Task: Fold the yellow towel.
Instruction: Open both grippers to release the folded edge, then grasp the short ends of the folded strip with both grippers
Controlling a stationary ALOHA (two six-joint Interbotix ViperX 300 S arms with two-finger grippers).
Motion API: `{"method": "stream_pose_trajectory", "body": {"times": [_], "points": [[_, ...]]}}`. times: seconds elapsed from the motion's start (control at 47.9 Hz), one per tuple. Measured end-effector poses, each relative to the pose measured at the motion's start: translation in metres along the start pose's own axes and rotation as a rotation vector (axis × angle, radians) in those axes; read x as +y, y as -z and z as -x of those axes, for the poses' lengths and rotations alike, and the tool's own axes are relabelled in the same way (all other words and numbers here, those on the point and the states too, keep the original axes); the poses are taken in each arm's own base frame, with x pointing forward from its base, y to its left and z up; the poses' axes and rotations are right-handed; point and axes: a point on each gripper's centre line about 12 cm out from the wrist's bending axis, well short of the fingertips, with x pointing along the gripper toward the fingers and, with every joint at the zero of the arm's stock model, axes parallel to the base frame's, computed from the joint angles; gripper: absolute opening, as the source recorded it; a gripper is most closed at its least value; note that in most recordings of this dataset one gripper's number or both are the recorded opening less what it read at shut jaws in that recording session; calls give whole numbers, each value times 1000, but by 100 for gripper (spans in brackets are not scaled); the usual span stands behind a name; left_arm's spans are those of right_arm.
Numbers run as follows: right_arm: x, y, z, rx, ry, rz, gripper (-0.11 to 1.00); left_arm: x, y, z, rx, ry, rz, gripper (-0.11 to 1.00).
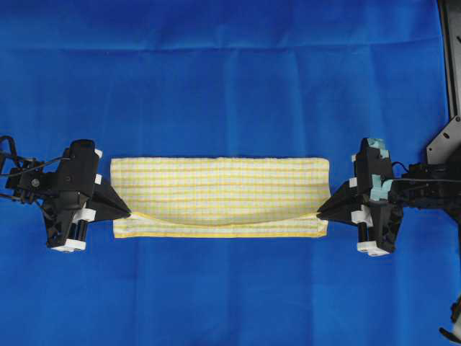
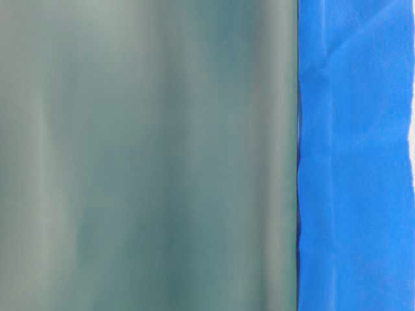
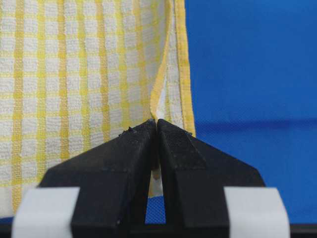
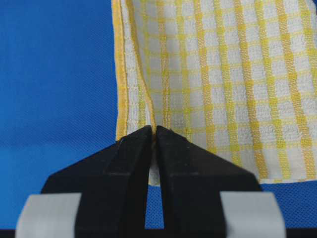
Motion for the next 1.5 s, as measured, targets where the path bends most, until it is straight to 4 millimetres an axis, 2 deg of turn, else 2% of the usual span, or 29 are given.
{"method": "stream_pose_trajectory", "body": {"times": [0.251, 0.334, 0.418, 0.48, 0.522, 0.626, 0.689, 0.835, 1.169, 1.357, 1.503], "points": [[2, 2, -2, 22, 0, 1, 4, -1, 0, 0, 2, 3, -1, 5], [3, 2, -5, 37, 3, -2, 4, -1, 0, 0, 2, 3, 5, 24], [6, 2, -9, 54, 3, -5, 8, -2, 0, 0, 1, 4, 11, 50], [9, 1, -12, 67, -1, -6, 23, -2, 0, 0, 1, 5, 12, 66], [12, 1, -13, 74, -5, -6, 36, -3, 0, 1, 3, 6, 11, 71], [13, 1, -13, 80, -9, -6, 69, -4, -1, 3, 1, 10, 4, 64], [13, 0, -13, 76, -10, -1, 81, -4, -4, 5, -7, 11, -1, 62], [6, -7, -6, 39, -2, -11, 72, 2, -13, 13, -43, -2, 10, 62], [-53, -33, 14, -83, 145, -103, 74, 50, -27, 23, -87, -142, 2, 62], [-72, -35, 14, -66, 205, -117, 73, 73, -23, 22, -55, -207, 8, 61], [-77, -29, 6, -21, 229, -124, 73, 80, -10, 11, 9, -223, 25, 60]]}}
